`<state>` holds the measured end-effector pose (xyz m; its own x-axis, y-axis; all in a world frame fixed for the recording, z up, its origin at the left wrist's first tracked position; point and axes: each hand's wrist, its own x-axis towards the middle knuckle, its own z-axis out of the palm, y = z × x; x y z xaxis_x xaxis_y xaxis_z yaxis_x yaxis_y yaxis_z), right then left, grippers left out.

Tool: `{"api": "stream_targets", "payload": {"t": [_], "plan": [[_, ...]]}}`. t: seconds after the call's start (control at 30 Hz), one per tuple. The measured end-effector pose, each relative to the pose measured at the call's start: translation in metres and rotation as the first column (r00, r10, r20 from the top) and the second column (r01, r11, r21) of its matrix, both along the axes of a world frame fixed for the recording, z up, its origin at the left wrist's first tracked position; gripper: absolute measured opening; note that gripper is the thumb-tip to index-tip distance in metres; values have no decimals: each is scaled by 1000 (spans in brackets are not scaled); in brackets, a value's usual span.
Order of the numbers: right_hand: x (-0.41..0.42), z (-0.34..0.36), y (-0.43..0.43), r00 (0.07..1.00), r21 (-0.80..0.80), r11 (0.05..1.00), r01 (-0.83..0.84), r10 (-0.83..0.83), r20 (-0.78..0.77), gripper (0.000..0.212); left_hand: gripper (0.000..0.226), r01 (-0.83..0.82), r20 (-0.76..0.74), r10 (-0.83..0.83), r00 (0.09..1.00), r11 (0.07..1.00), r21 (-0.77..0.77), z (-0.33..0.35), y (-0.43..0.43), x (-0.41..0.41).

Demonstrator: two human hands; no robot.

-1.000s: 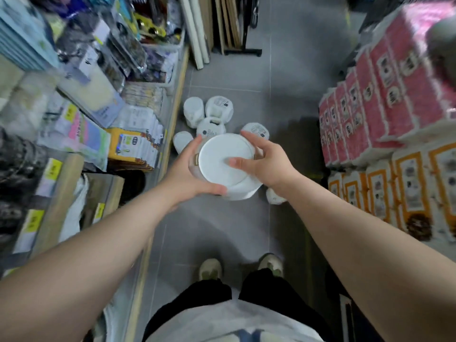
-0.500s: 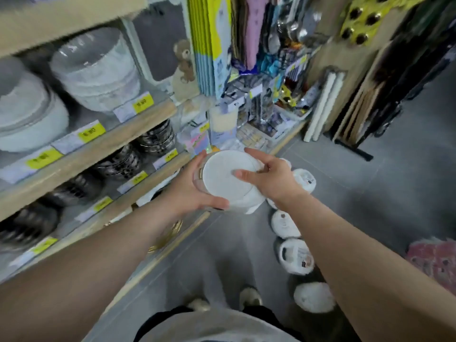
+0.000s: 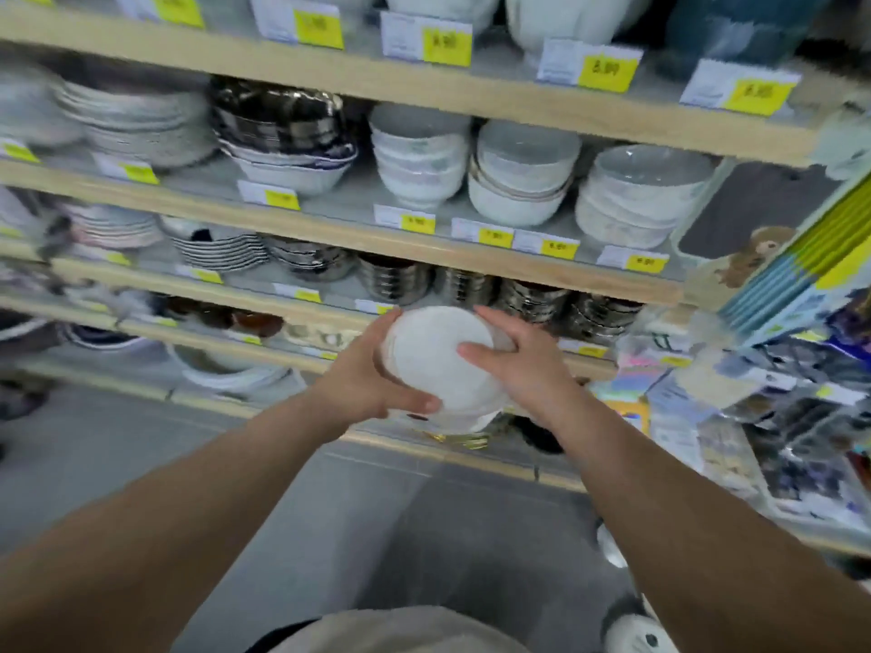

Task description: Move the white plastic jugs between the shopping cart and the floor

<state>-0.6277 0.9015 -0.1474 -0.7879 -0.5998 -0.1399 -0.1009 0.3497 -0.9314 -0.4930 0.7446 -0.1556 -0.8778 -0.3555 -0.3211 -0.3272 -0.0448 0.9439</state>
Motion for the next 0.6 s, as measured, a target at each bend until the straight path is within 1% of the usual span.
{"api": "stream_targets", "payload": {"t": [0.07, 0.13, 0.23, 0.3, 0.4, 0.5, 0.6], "plan": [[21, 5, -48, 995, -8, 995, -101, 101, -12, 55, 118, -106, 3, 107, 994, 994, -23, 4, -32, 39], [48, 6, -97, 981, -17, 981, -195, 195, -23, 54, 119, -212, -3, 212, 977, 977, -35, 8, -62, 79], [96, 8, -168, 942, -25, 942, -334, 333, -36, 56, 107, -344, -14, 343, 939, 938, -42, 12, -108, 144], [131, 8, -214, 912, -33, 911, -410, 409, -35, 56, 104, -414, -20, 413, 910, 909, -47, 17, -139, 186], [186, 8, -282, 867, -54, 866, -497, 496, -32, 55, 107, -536, -26, 536, 844, 842, -55, 22, -183, 249], [239, 13, -345, 813, -96, 808, -581, 582, -24, 56, 113, -627, -67, 624, 779, 777, -57, 28, -222, 309], [292, 15, -403, 743, -125, 737, -664, 669, -8, 59, 100, -724, -104, 718, 689, 687, -53, 34, -253, 362]]}}
